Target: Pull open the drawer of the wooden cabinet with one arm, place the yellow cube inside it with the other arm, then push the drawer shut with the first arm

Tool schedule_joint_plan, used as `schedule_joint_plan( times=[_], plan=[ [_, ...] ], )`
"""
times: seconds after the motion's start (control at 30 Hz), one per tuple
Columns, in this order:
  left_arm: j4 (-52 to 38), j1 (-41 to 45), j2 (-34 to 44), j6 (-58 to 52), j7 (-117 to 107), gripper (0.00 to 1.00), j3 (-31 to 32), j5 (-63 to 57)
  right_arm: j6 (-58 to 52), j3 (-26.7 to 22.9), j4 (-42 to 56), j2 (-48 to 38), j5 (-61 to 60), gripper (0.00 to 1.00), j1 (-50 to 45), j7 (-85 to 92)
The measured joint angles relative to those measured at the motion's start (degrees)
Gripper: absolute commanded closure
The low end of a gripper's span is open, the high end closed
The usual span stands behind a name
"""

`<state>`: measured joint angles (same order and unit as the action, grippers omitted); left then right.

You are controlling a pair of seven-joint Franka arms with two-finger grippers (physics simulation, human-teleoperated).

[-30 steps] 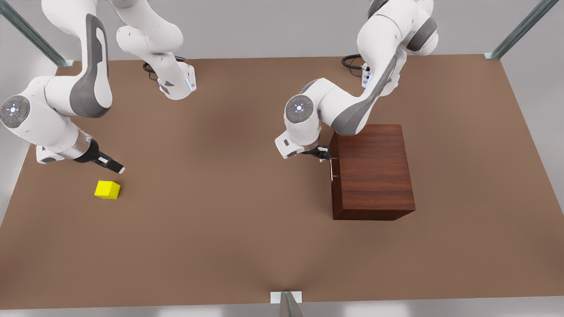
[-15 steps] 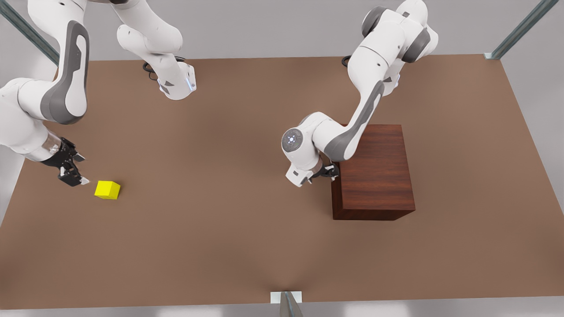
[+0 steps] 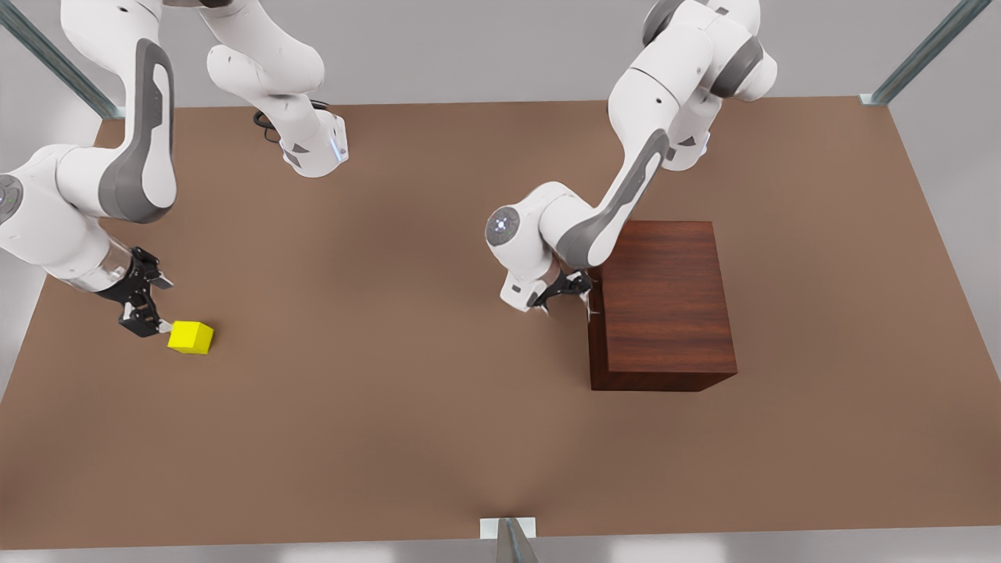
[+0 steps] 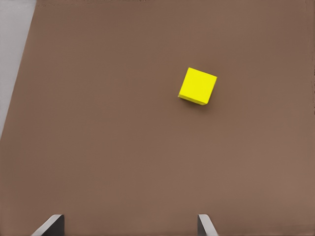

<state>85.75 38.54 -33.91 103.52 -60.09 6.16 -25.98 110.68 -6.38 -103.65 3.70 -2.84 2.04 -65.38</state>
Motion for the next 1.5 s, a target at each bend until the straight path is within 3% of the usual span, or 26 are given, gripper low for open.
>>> schedule_joint_plan(
  times=[0.47,1.5],
  plan=[
    [4.3,0.0,0.0,0.5,-5.8,0.00,-1.0,-3.4,-0.1,0.1,0.1,0.3,0.0,0.00,0.2,-5.0],
    [-0.3,3.6,-1.7,7.8,-12.4,0.00,-0.7,1.9,-0.1,0.2,0.3,0.7,0.1,0.00,0.5,-8.5]
  ],
)
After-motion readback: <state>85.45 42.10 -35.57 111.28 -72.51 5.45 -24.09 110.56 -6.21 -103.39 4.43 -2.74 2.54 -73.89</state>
